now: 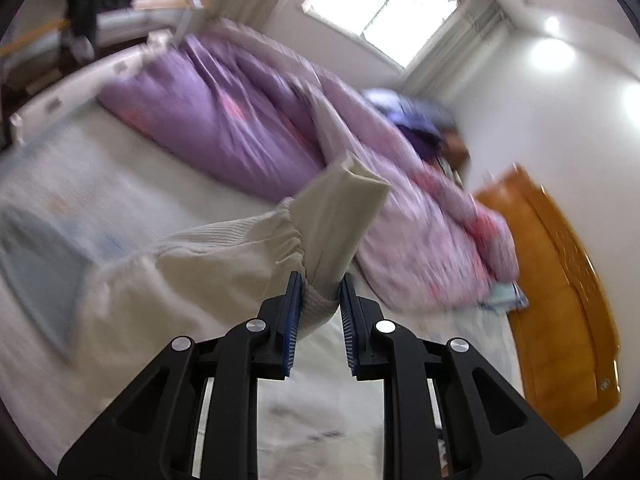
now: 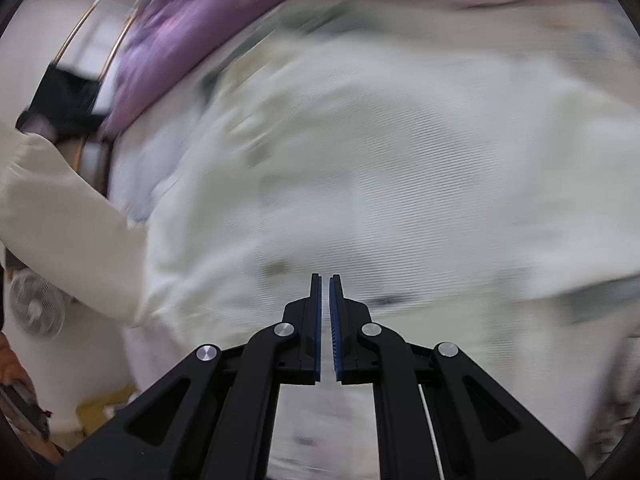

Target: Fold large clothes

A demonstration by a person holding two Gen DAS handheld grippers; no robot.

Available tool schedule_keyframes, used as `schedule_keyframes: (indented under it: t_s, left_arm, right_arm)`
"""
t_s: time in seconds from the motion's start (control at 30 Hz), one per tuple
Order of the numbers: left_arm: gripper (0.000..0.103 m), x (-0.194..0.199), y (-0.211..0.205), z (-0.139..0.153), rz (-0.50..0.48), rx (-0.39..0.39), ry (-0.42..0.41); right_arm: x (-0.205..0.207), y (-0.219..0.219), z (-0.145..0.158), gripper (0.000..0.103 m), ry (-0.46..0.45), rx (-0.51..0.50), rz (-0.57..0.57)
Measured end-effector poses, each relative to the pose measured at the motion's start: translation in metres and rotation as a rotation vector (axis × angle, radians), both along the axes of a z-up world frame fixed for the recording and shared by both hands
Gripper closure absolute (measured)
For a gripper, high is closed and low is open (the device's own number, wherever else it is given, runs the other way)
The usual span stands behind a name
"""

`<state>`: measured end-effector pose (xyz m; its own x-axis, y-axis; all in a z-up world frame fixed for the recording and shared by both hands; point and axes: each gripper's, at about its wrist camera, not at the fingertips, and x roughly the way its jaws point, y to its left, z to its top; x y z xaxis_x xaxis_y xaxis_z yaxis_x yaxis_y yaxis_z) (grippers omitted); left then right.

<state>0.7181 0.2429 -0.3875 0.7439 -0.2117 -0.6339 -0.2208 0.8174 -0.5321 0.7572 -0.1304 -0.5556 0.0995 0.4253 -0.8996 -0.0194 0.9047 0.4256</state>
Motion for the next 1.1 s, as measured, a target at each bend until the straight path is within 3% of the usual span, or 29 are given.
schedule_keyframes:
  t_s: [0.2,0.33,0.47,0.53,0.7,0.9,1.0,1.1]
  left_arm:
    - [0.084,0.058,-0.129,-0.106,-0.117,-0.067,0.177]
    - [0.084,0.06,-0.184,-0.17,-0.149,-0.081,0.337]
    - [0.084,0.062,-0.229,-0.201,-0.207,-0.069,0.398]
    - [0.084,0.065,-0.253,-0.21,-0.246,-0.029,0.411]
    - [0.084,0.061,-0.269,-0.233,-0.26,-0.009,0.476]
    - [0.081,0.047,-0.255,-0.229,-0.259,0.045,0.496]
    - [0.072,0.042,-0.245,-0.225,-0.258,0.074,0.5]
    - [0.049,0.038,-0.24,-0.228,-0.251,0.089,0.521]
  right_arm:
    - [0.009,-0.173,0.004,0.097,-0.007,-0.115,-0.263]
    - [0.014,-0.262,0.0,0.092,0.038,-0.145,-0.415]
    - [0.005,-0.339,-0.016,0.072,0.116,-0.117,-0.609]
    - [0.0,-0.366,-0.027,0.071,0.156,-0.089,-0.68]
    - [-0.003,-0.396,-0.051,0.068,0.233,-0.067,-0.78]
    - [0.008,-0.414,-0.074,0.068,0.261,-0.068,-0.857]
    - [0.015,-0.413,-0.079,0.068,0.276,-0.098,-0.852]
    - [0.018,-0.41,-0.083,0.068,0.303,-0.142,-0.84]
